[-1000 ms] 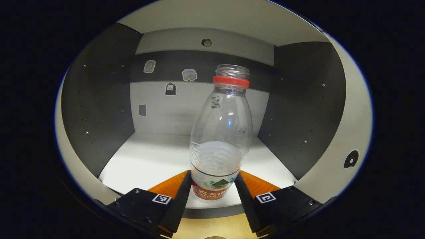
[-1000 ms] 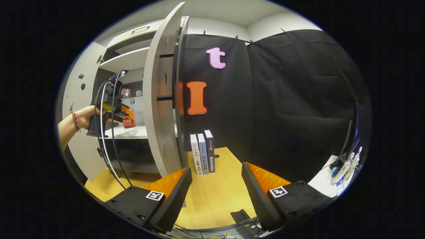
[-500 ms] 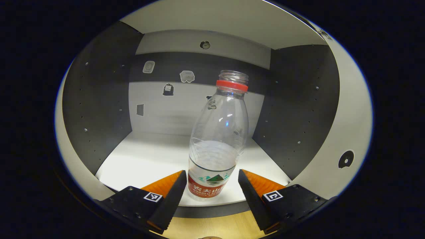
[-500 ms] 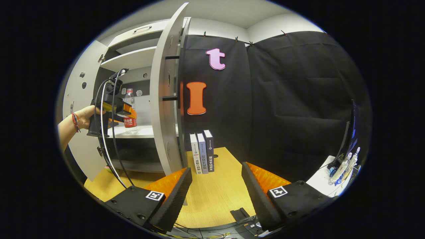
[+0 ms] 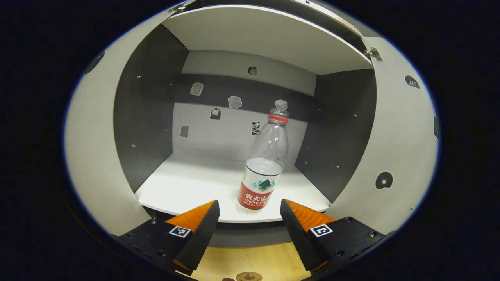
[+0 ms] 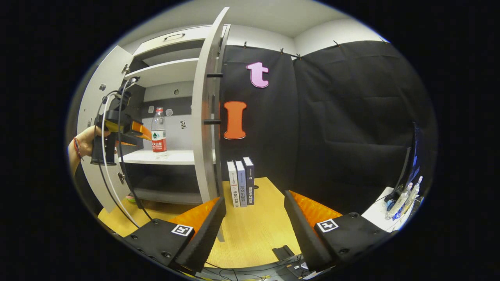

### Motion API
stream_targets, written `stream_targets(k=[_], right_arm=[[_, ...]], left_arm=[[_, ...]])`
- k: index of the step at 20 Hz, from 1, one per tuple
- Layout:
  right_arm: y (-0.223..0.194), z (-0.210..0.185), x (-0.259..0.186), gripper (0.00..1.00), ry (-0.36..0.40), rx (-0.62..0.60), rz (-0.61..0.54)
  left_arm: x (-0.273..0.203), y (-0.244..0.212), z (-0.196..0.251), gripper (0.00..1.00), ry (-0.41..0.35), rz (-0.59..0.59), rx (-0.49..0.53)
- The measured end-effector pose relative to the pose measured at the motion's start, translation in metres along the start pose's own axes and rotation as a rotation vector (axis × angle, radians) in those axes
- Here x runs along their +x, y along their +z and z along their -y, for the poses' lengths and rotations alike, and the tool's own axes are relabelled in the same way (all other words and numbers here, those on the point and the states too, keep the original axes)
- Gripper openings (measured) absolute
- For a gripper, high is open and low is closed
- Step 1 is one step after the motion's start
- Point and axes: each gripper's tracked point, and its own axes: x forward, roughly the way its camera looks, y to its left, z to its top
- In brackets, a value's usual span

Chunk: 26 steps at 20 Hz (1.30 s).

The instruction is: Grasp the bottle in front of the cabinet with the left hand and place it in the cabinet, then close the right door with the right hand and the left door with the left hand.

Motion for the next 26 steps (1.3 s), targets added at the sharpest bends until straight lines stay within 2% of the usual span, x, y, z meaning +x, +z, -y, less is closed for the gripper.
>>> stream_targets(k=[5, 13, 16, 17, 18, 21, 26], right_arm=[[0.021, -0.010, -0.009, 0.99, 0.021, -0.044, 0.053], [0.051, -0.020, 0.003, 0.99, 0.042, -0.055, 0.094], [0.054, -0.017, 0.021, 0.99, 0.032, -0.059, 0.083], [0.056, -0.016, 0.025, 0.94, 0.031, -0.054, 0.080], [0.058, -0.016, 0.031, 0.99, 0.033, -0.051, 0.084], [0.057, -0.014, 0.048, 0.99, 0.034, -0.055, 0.071], [0.058, -0.019, 0.064, 0.99, 0.020, -0.092, 0.065]], left_arm=[[-0.076, 0.016, -0.012, 0.95, 0.008, 0.084, 0.027], [-0.193, 0.019, -0.044, 0.95, 0.077, 0.210, 0.041], [-0.223, 0.013, -0.051, 0.95, 0.096, 0.231, 0.045], [-0.233, 0.012, -0.054, 0.94, 0.103, 0.238, 0.044], [-0.241, 0.011, -0.056, 0.95, 0.112, 0.245, 0.039], [-0.260, 0.007, -0.059, 0.95, 0.135, 0.262, 0.015], [-0.280, 0.003, -0.054, 0.94, 0.127, 0.262, 0.022]])
